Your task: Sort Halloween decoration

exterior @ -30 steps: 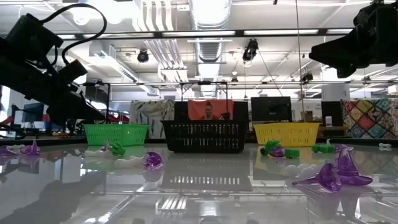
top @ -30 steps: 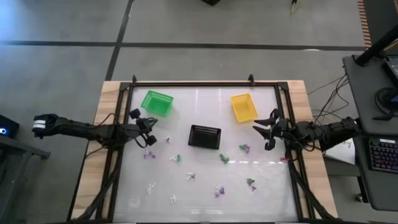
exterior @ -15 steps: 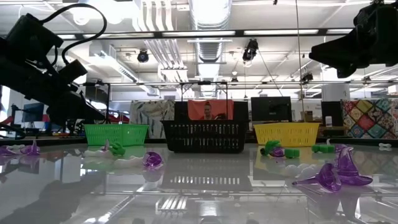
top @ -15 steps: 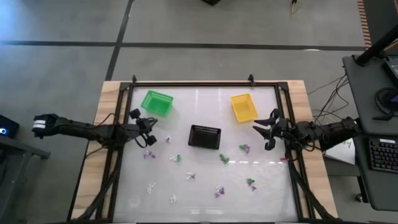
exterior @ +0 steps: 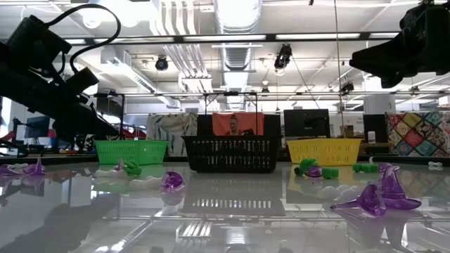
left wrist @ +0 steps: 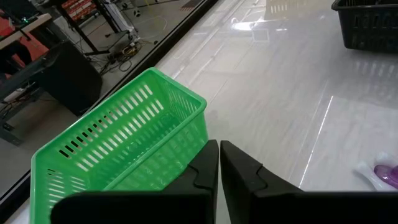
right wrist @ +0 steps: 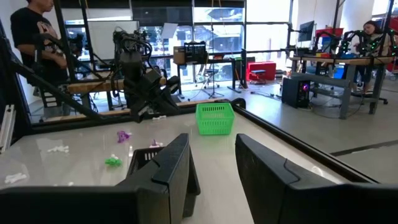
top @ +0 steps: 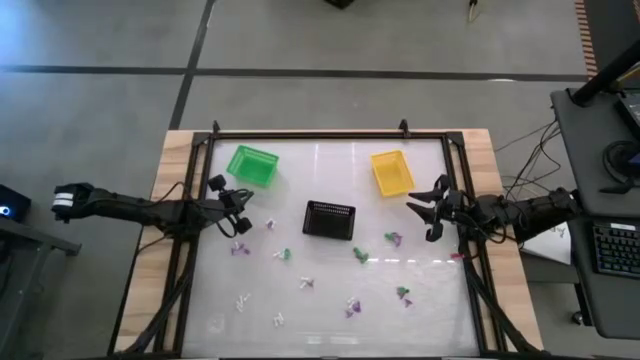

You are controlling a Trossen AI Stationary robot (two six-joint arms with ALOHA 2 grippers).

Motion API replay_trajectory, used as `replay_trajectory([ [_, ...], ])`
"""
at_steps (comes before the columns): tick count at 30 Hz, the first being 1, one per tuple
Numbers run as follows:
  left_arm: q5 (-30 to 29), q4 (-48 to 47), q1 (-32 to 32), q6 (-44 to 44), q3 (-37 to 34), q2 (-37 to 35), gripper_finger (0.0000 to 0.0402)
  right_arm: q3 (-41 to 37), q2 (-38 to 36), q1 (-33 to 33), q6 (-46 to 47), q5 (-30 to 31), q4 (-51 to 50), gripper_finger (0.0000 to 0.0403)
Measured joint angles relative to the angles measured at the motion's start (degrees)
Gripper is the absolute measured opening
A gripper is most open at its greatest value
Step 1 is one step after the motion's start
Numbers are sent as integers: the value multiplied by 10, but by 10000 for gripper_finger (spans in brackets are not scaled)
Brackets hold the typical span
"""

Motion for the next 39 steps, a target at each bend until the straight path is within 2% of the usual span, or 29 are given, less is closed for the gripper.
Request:
replay_trajectory([
  [26, 0, 3, 0, -1, 0, 0, 0, 0, 0, 0, 0, 0, 0, 123],
  [27, 1, 22, 0, -19, -1, 0, 0, 0, 0, 0, 0, 0, 0, 123],
  [30, 45, 161, 0, -203, -1, 0, 0, 0, 0, 0, 0, 0, 0, 123],
  [31, 61, 204, 0, -232, 0, 0, 0, 0, 0, 0, 7, 0, 1, 123],
  [34, 195, 326, -8, -221, 0, 3, 0, 0, 0, 0, 107, -18, 20, 123],
  [36, 261, 420, -20, -203, 0, 13, 0, 0, 2, 0, 135, -20, 44, 123],
  [39, 257, 506, -45, -191, 9, 33, 0, 1, 13, 0, 165, -20, 69, 123],
])
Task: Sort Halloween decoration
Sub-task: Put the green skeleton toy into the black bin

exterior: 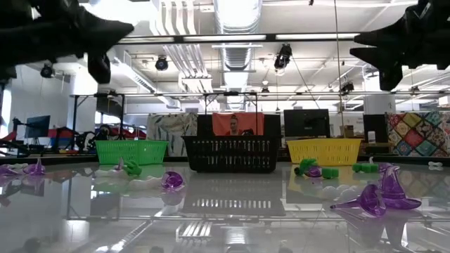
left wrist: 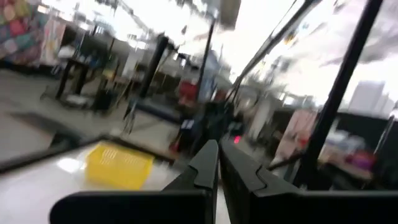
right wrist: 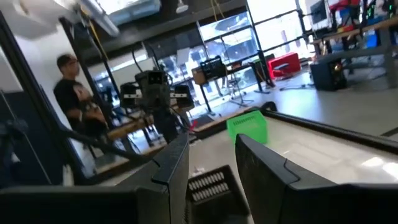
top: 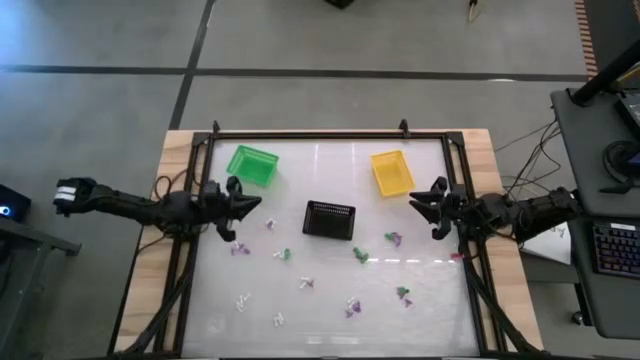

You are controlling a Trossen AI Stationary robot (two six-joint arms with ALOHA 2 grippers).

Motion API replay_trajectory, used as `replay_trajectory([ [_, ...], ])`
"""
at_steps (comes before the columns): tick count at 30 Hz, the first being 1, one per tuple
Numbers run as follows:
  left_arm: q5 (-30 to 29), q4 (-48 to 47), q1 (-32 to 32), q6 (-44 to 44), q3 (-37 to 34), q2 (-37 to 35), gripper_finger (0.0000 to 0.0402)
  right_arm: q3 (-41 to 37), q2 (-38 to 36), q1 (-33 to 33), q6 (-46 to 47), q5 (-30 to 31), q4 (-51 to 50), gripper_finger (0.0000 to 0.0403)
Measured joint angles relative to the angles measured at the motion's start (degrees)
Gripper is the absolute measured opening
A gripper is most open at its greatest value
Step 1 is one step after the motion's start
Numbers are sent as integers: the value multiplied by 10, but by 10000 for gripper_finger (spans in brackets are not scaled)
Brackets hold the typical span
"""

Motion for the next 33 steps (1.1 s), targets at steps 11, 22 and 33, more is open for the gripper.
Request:
replay_trajectory([
  [11, -17, -137, -47, 36, 166, 117, 0, 116, 130, 0, 148, 57, -119, 123],
  [22, -17, -295, -47, 20, 199, 99, 0, 276, 300, 0, 412, 54, -476, 123],
  [33, 47, -469, -47, 13, 197, -39, 0, 319, 414, 0, 492, -58, -543, 123],
])
